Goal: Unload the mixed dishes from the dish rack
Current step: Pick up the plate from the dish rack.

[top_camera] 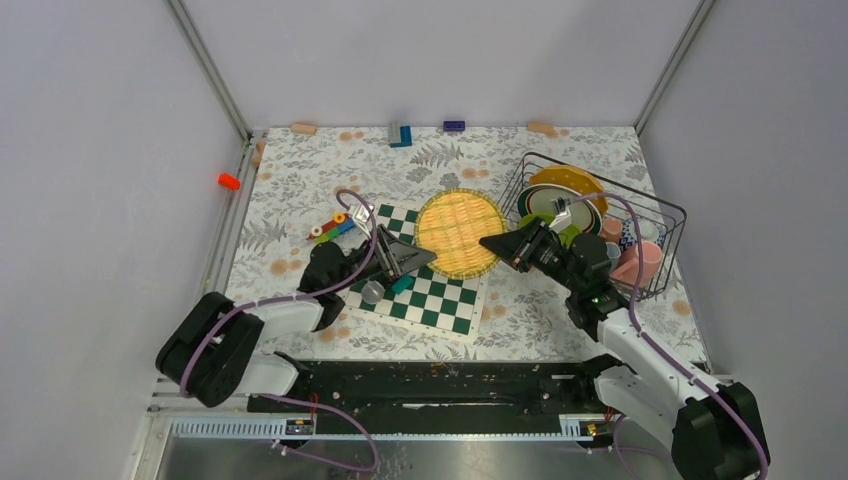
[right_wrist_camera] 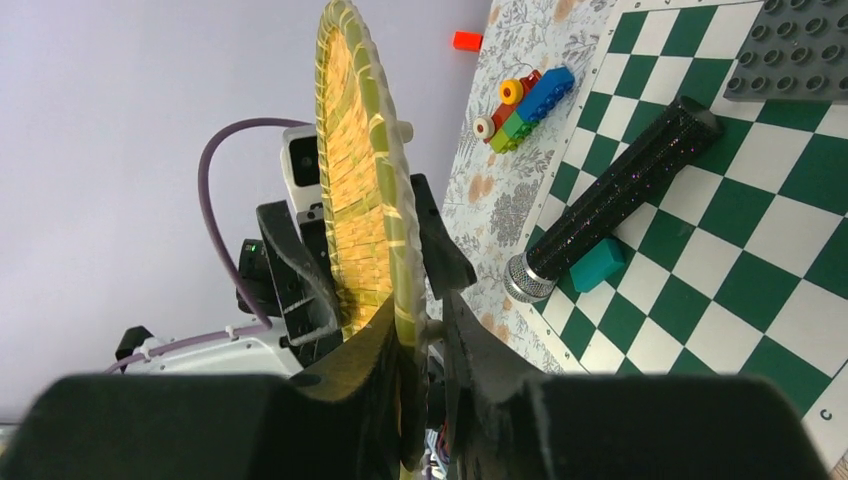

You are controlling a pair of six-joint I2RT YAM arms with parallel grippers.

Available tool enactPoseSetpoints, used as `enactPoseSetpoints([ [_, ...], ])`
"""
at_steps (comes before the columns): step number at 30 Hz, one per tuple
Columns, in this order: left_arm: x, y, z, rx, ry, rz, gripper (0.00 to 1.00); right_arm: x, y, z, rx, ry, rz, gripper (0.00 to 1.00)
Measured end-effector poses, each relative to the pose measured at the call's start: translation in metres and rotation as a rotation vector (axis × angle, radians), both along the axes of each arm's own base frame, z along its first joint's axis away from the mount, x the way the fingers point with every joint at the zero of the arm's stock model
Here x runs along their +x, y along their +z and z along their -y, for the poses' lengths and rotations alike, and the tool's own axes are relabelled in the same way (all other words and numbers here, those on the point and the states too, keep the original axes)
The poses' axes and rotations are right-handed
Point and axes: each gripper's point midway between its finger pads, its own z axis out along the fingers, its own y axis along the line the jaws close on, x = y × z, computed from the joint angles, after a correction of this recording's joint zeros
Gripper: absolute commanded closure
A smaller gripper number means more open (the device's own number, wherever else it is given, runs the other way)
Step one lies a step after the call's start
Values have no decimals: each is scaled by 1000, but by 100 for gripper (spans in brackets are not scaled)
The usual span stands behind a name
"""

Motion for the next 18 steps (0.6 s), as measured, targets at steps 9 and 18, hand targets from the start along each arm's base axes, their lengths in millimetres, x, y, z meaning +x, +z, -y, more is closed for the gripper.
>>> enactPoseSetpoints([
  [9,13,20,14,-128,-24,-32,53,-14,-18,-9,-58,50,-47,100],
  [18,23,10,13,-101,29,-44,100,-19,-16,-13,-103,63,7,89],
])
